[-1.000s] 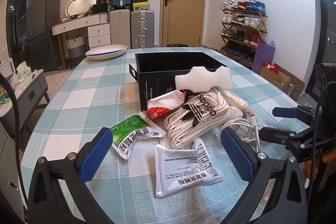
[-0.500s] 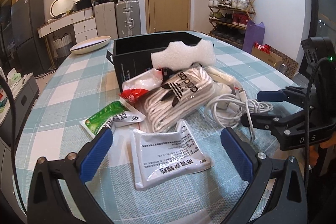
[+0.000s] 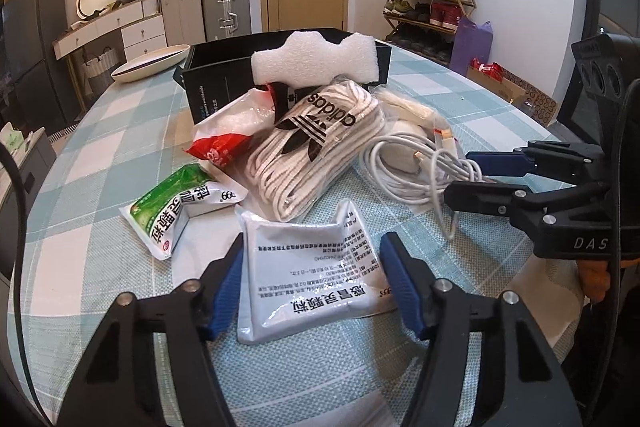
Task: Organize soft objects
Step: 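Lower the left tool onto the white printed sachet while the right tool reaches the white cable coil, then close the left tool on the sachet while the right tool grasps and lifts the cable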
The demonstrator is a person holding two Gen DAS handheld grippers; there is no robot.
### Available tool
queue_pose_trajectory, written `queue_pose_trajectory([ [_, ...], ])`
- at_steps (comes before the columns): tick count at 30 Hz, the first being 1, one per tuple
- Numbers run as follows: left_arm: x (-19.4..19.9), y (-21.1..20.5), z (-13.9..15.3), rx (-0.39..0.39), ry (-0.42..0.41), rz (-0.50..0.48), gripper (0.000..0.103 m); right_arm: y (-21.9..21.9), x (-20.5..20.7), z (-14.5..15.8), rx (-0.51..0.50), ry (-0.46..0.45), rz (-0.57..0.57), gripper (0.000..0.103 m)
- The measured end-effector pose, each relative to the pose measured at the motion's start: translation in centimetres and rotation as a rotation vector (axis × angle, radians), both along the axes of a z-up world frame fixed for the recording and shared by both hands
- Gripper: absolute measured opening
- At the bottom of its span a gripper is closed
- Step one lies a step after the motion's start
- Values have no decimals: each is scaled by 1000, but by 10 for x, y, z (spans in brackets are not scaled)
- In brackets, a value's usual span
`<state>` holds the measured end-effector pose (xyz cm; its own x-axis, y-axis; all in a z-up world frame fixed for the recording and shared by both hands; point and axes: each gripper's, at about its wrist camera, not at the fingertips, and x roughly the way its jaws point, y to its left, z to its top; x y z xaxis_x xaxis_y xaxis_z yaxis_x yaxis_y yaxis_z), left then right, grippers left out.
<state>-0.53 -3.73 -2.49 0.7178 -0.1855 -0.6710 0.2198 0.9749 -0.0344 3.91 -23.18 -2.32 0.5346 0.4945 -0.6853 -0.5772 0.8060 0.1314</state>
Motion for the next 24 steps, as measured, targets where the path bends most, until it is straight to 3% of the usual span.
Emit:
queue_pose_trajectory([
  [5, -1, 3, 4, -6, -8, -10, 53, 3, -3, 0, 19, 7, 47, 48],
  [13, 0, 4, 4, -9, -15, -16, 50, 12, -2, -2, 73, 44, 108, 48],
  [16, 0, 7, 4, -14, -21, -19, 47, 14, -5, 0, 81, 21, 117, 33],
  [24, -1, 11, 6, -30, -38, -18, 42, 13, -17, 12, 119, -54, 145, 19],
])
